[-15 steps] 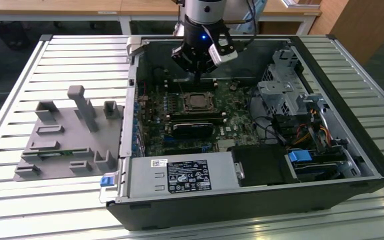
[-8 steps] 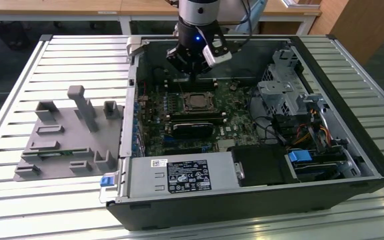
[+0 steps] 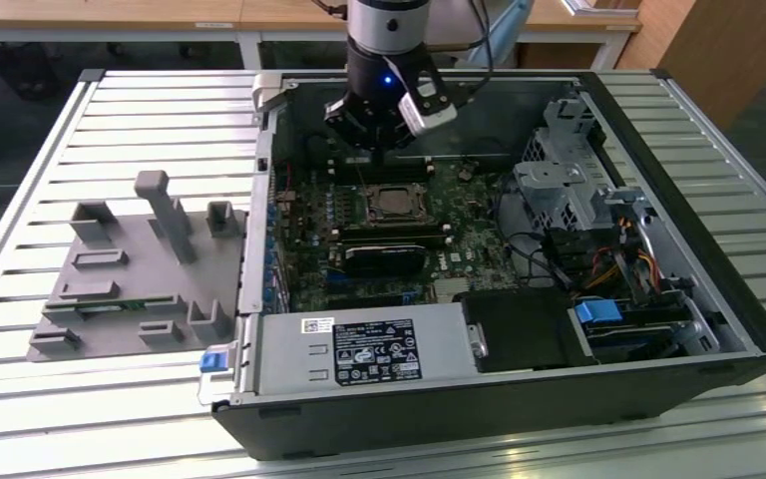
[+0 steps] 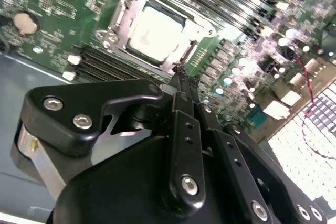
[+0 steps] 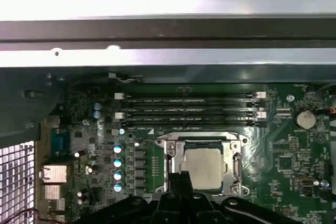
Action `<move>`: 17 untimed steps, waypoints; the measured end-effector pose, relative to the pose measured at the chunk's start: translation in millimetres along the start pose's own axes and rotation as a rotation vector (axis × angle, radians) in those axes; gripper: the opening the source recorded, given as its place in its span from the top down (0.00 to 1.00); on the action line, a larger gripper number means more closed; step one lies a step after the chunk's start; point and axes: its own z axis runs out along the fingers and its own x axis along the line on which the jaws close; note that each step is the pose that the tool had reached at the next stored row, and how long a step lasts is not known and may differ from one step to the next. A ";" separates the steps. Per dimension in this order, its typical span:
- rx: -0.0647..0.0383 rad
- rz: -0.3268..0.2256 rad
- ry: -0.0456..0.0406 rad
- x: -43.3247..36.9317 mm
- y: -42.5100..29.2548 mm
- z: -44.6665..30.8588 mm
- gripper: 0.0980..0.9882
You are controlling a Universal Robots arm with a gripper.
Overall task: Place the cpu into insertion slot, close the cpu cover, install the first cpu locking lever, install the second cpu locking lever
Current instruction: 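Install the first cpu locking lever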
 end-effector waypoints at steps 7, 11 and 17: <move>0.000 0.000 -0.0012 19.1 0.3 1.8 0.98; 0.000 0.000 -0.0011 25.0 2.8 2.1 0.98; 0.000 0.000 -0.0012 34.6 8.4 3.8 0.98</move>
